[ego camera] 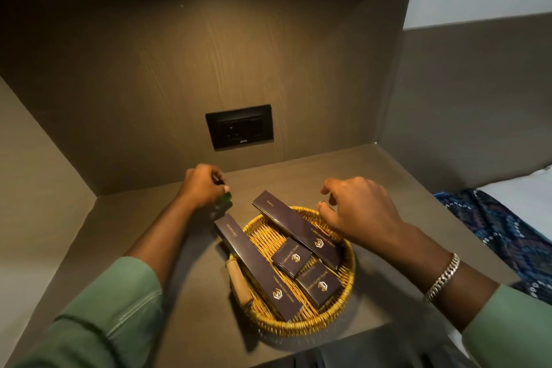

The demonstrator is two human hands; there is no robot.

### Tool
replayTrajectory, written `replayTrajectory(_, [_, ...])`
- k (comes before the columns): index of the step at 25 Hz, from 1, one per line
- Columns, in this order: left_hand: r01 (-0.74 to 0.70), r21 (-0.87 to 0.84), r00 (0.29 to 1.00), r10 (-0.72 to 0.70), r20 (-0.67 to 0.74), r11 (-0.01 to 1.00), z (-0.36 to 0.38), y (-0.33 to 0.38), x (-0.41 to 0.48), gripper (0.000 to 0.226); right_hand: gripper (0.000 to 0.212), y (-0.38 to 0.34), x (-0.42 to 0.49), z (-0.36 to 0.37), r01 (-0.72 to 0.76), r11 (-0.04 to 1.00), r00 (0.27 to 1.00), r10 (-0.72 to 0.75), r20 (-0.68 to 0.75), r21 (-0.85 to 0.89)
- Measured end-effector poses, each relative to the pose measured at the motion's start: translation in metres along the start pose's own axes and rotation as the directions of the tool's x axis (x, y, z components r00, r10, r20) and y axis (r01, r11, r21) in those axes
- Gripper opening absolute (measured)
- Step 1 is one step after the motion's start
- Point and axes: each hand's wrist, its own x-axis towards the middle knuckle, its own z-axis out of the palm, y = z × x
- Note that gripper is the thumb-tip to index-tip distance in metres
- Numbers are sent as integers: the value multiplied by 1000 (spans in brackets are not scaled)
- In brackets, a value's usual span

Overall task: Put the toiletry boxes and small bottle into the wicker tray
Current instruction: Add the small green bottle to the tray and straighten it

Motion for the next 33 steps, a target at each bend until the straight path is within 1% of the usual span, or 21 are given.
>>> replayTrajectory(2, [-129, -50, 991, 127, -39, 990, -10, 21, -20, 20, 30, 9, -1, 3, -5, 999, 999, 4, 32, 37])
replayTrajectory(3, [-204, -53, 979, 202, -36, 977, -14, 31, -35, 20, 28, 12, -2, 6, -2, 998, 998, -1, 62, 61])
replayTrajectory(5, [-305, -30, 951, 306, 50, 952, -15, 46, -64, 20, 22, 17, -4, 9, -13, 992, 992, -3, 127, 124])
replayTrajectory(7, [-313, -14, 932, 310, 188, 950, -4, 52, -86, 22, 18, 21, -6, 12, -17, 981, 988, -13, 157, 192])
replayTrajectory(9, [-304, 31, 924, 287, 254, 952, 11, 54, -96, 23, 17, 23, -6, 13, -14, 972, 990, -20, 142, 234])
replayTrajectory(13, [-276, 146, 946, 243, 213, 950, 30, 51, -98, 25, 19, 27, -10, 16, -14, 961, 992, -22, 127, 276])
replayTrajectory(16, [-283, 211, 949, 242, 201, 936, 36, 49, -97, 25, 18, 27, -12, 17, -17, 956, 994, -16, 107, 294])
replayTrajectory(20, [-294, 236, 945, 244, 219, 926, 33, 53, -103, 35, 14, 27, -14, 21, -44, 947, 995, 14, 96, 319])
replayTrajectory(21, [-280, 223, 952, 241, 186, 934, 31, 54, -109, 37, 12, 28, -15, 21, -54, 944, 995, 21, 102, 326])
replayTrajectory(22, [-245, 203, 968, 228, 105, 948, 28, 53, -115, 35, 9, 29, -16, 22, -66, 939, 994, 31, 109, 338])
replayTrajectory(23, [-184, 171, 982, 189, -15, 968, 24, 49, -123, 27, 7, 31, -16, 22, -75, 933, 993, 37, 115, 352])
replayTrajectory(24, [-94, 124, 986, 109, -123, 988, 19, 42, -132, 18, 6, 31, -16, 22, -85, 929, 991, 42, 124, 361])
replayTrajectory(25, [10, 66, 985, 2, -173, 998, 14, 34, -142, 14, 6, 32, -16, 23, -91, 927, 991, 49, 124, 364])
replayTrajectory(26, [114, 1, 982, -112, -150, 993, 12, 25, -153, 16, 6, 32, -15, 24, -100, 926, 991, 59, 123, 363])
replayTrajectory(27, [198, -84, 975, -205, -84, 977, 13, 19, -165, 16, 6, 32, -15, 25, -110, 927, 990, 71, 121, 359])
replayTrajectory(28, [250, -161, 966, -257, -25, 955, 16, 16, -175, 13, 5, 30, -15, 26, -123, 928, 989, 87, 116, 353])
replayTrajectory(29, [264, -221, 962, -272, -4, 939, 21, 15, -182, 10, 4, 27, -16, 28, -135, 928, 989, 103, 109, 348])
replayTrajectory(30, [254, -245, 963, -269, -30, 936, 25, 15, -184, 6, 3, 25, -17, 29, -152, 928, 987, 123, 105, 340])
replayTrajectory(31, [233, -248, 963, -258, -76, 940, 28, 13, -182, 5, 3, 21, -18, 31, -169, 927, 985, 144, 98, 335])
replayTrajectory(33, [207, -229, 959, -244, -147, 951, 26, 9, -171, 9, 7, 13, -20, 34, -209, 921, 978, 193, 83, 329])
